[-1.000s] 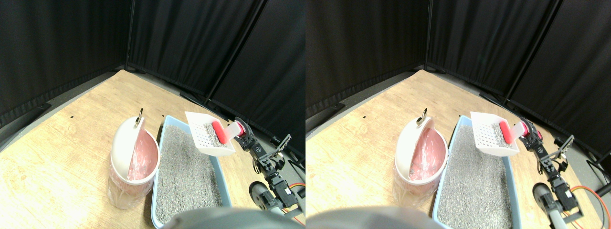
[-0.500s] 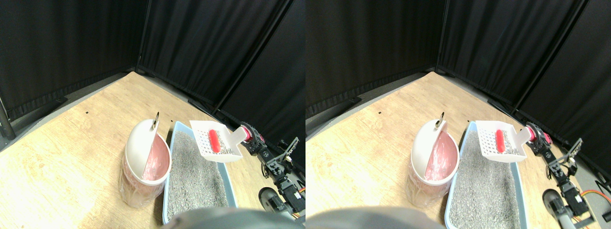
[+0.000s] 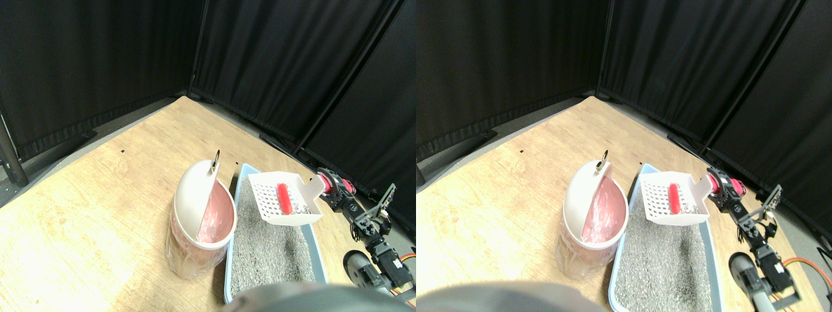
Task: Scoop (unimanual)
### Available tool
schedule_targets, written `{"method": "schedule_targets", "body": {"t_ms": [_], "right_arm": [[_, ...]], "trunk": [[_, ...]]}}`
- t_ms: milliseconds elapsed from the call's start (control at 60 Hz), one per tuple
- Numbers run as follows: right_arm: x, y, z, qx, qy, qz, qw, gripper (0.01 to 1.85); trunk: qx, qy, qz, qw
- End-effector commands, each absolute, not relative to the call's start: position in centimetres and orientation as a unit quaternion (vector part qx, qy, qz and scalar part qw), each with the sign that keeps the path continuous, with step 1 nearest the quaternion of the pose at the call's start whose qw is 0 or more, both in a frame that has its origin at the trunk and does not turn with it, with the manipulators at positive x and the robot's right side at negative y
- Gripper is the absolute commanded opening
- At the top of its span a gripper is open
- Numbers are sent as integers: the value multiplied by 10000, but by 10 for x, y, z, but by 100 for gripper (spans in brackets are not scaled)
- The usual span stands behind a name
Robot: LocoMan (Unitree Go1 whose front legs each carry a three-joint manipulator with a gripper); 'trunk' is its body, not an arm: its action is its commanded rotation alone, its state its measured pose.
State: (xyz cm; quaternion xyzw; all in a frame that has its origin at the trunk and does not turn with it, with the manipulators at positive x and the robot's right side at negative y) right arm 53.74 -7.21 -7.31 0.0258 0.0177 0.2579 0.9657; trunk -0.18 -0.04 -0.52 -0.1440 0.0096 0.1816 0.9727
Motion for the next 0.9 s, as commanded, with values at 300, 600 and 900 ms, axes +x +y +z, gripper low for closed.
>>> {"method": "schedule_targets", "body": {"t_ms": [300, 600, 900], "right_arm": [[533, -56, -69, -89, 127, 2854, 9583, 5], [536, -45, -67, -421, 208, 3089, 9499, 5], [533, -28, -65, -863, 131, 3327, 9390, 5]], "trunk": [[-1518, 142, 1958, 9687], [-1555, 140, 2022, 9668], [-1587, 126, 2095, 9648]]}}
